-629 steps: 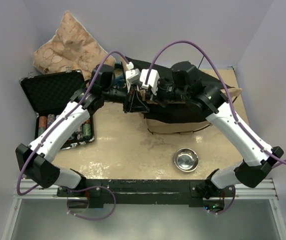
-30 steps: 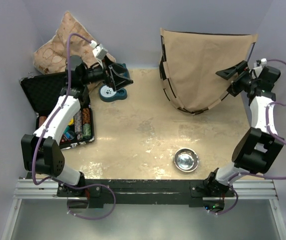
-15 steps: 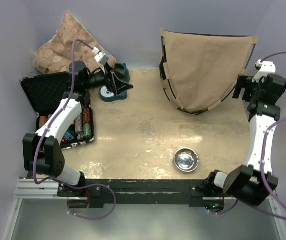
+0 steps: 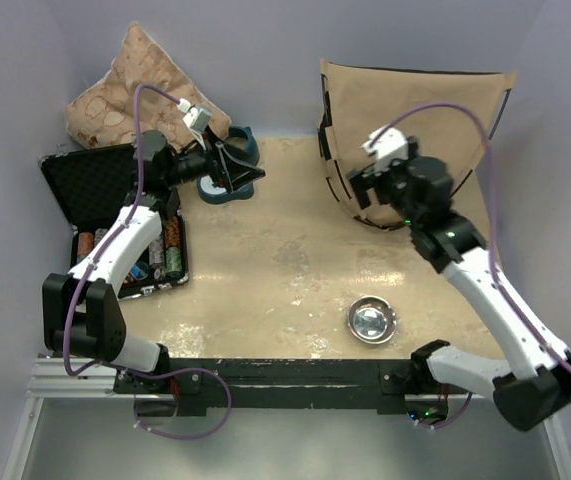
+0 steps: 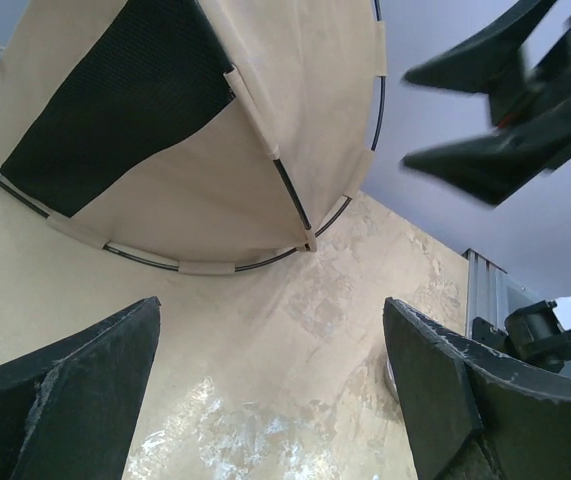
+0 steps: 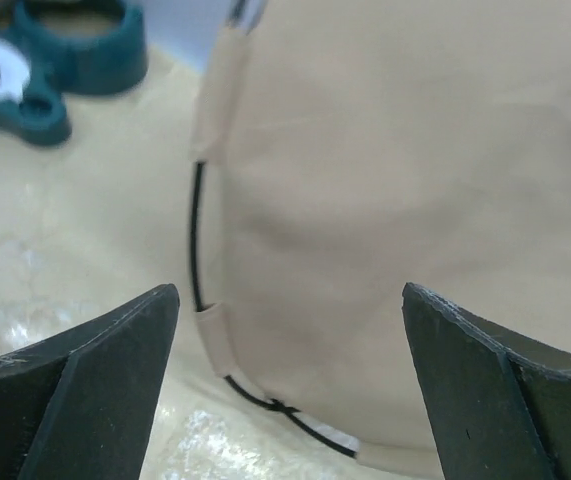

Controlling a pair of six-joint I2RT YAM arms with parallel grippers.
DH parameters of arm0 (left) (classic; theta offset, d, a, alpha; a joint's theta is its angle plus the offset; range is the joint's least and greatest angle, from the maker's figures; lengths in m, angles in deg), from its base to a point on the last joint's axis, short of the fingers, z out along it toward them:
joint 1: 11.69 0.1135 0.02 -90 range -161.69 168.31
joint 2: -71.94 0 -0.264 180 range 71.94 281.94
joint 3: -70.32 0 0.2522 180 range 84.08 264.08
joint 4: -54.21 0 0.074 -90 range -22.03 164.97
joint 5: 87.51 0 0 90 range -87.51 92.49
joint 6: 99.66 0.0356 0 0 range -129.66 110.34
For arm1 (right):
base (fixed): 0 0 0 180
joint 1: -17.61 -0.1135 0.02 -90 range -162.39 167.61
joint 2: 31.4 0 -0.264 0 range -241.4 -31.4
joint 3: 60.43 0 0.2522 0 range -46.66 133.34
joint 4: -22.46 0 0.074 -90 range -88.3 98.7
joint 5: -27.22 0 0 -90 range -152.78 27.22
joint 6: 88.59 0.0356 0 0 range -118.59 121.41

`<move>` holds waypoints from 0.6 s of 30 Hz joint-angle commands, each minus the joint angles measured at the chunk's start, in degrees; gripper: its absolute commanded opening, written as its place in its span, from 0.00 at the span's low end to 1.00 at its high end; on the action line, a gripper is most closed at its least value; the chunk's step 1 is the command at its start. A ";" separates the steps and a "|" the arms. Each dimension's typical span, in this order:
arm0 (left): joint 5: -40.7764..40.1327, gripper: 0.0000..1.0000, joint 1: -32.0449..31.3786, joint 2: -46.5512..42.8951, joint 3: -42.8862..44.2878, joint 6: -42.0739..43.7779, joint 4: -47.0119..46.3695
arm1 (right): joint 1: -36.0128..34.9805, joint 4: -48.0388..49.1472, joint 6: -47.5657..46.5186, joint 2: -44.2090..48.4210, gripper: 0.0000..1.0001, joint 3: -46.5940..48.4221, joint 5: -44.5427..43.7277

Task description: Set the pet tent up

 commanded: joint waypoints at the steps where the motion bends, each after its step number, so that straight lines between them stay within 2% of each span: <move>1: -0.82 0.97 0.24 -2.49 -0.02 -1.53 -2.46 | -9.34 4.97 -3.43 -5.41 0.97 -4.50 -11.83; 6: -1.96 0.97 0.24 -4.77 -1.60 -0.56 -1.31 | -15.86 10.94 -2.64 -7.34 0.95 -9.51 -19.03; 12: -2.75 0.97 0.16 -5.57 -2.48 -1.08 -2.01 | -16.13 20.88 -1.58 -15.16 0.91 -13.20 -32.22; 16: -2.93 0.97 0.24 -5.13 -1.78 -1.00 -2.19 | -16.04 23.88 -0.35 -19.90 0.81 -12.77 -35.13; 18: -2.84 0.97 0.24 -4.78 -1.16 -0.99 -2.19 | -15.34 23.88 0.70 -22.01 0.71 -11.72 -36.27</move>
